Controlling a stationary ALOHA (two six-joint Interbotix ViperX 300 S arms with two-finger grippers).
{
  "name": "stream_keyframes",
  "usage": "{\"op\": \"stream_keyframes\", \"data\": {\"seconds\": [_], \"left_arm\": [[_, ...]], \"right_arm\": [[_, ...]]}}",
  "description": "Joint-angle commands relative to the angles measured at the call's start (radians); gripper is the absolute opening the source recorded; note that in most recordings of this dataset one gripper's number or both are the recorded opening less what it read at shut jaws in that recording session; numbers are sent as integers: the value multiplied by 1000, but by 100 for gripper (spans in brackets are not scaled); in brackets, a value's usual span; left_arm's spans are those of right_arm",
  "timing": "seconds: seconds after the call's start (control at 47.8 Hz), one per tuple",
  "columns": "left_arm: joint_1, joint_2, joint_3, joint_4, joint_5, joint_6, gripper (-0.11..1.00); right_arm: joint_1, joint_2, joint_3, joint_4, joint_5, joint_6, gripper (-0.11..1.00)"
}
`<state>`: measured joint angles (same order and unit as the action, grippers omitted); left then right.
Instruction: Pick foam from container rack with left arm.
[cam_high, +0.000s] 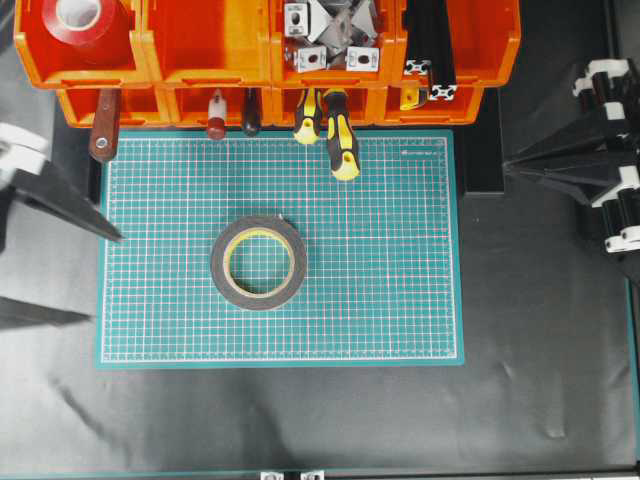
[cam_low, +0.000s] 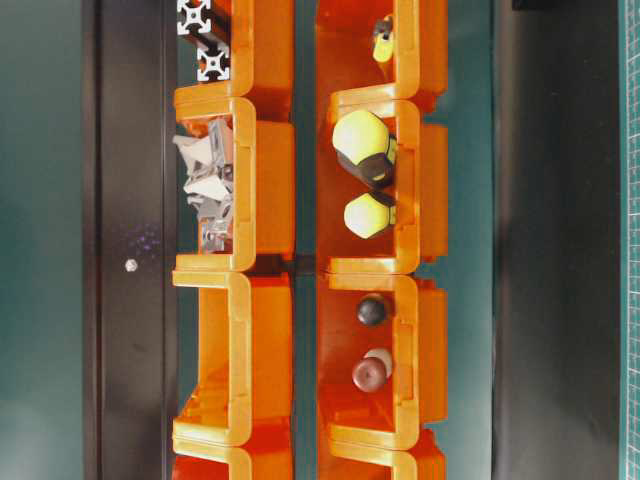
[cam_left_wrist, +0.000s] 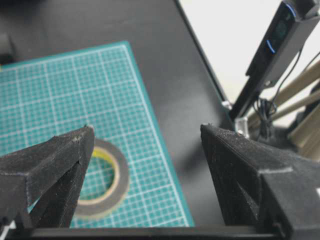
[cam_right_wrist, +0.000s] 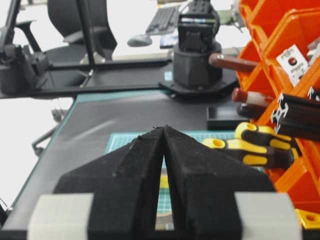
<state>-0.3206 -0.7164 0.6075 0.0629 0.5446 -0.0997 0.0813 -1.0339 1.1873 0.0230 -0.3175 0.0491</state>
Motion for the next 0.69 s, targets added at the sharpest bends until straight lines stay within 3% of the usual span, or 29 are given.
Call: {"op": "stream_keyframes", "data": {"seconds": [0.0, 0.502, 0.669], "left_arm": [[29, -78, 21, 3, -25, -3, 82], [118, -339, 153, 3, -58, -2, 82], [170, -397, 210, 3, -124, -6, 82]], "right_arm": [[0, -2, -35, 3, 3, -2, 0], [5, -25, -38, 3, 34, -2, 0], [5, -40, -40, 2, 34, -2, 0]]}}
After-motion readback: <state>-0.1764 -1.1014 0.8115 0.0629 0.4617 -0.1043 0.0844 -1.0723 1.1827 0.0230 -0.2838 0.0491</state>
